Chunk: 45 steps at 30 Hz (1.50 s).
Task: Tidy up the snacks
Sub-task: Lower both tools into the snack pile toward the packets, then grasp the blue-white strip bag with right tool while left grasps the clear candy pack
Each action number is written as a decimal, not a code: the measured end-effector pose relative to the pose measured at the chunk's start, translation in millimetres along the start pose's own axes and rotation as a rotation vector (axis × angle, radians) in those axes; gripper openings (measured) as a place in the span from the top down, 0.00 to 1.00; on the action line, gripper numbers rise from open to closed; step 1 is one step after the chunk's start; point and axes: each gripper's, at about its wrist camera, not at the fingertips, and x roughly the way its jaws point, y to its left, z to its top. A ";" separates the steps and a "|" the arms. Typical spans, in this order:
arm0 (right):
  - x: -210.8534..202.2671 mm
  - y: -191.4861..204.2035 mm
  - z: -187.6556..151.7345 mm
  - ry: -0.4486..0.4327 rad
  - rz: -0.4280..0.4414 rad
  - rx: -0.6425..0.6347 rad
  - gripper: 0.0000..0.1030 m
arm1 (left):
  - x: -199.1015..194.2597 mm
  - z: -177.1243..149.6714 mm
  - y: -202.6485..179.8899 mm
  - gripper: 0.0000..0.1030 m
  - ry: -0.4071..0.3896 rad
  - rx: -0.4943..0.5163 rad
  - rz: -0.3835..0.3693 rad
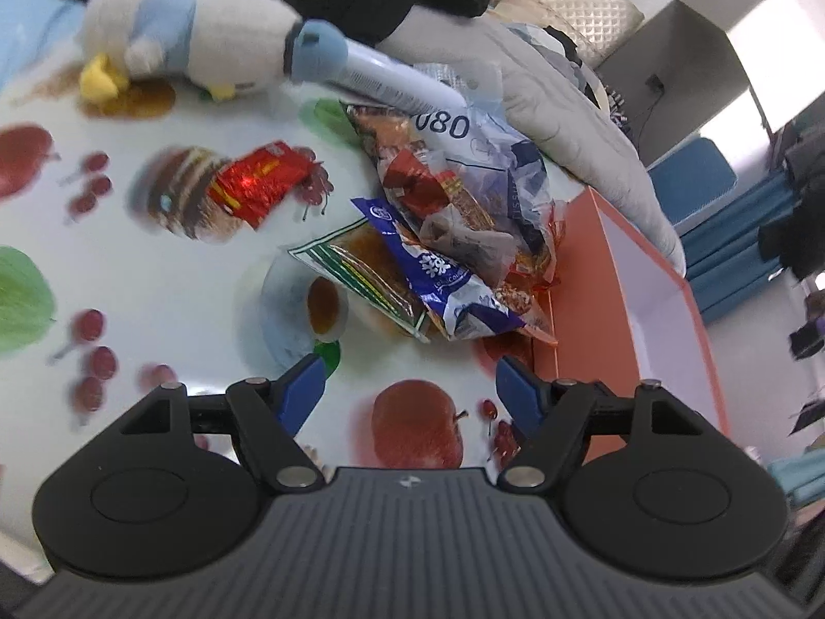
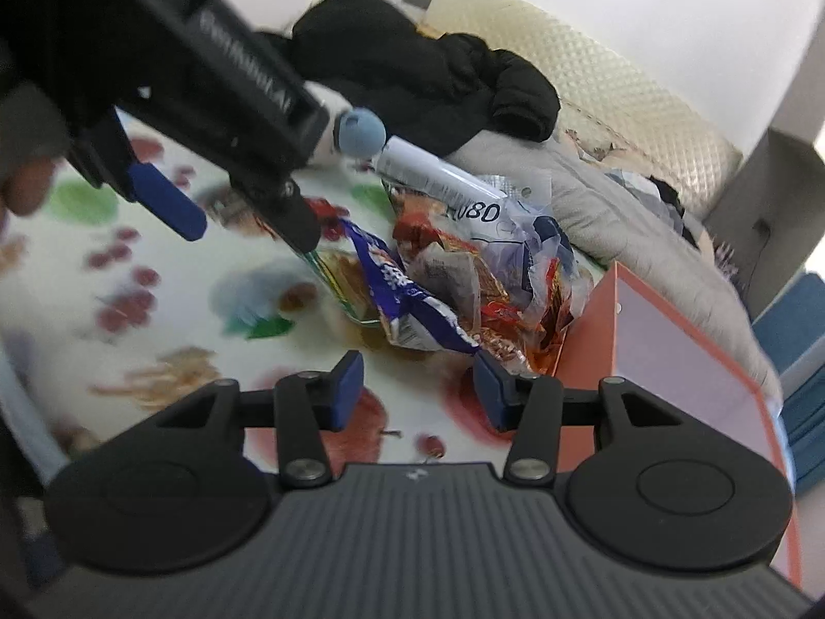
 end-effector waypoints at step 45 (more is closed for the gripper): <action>-3.1 20.8 -20.8 0.032 0.059 -0.212 0.95 | -21.9 -47.3 43.4 0.99 -0.023 -0.181 0.140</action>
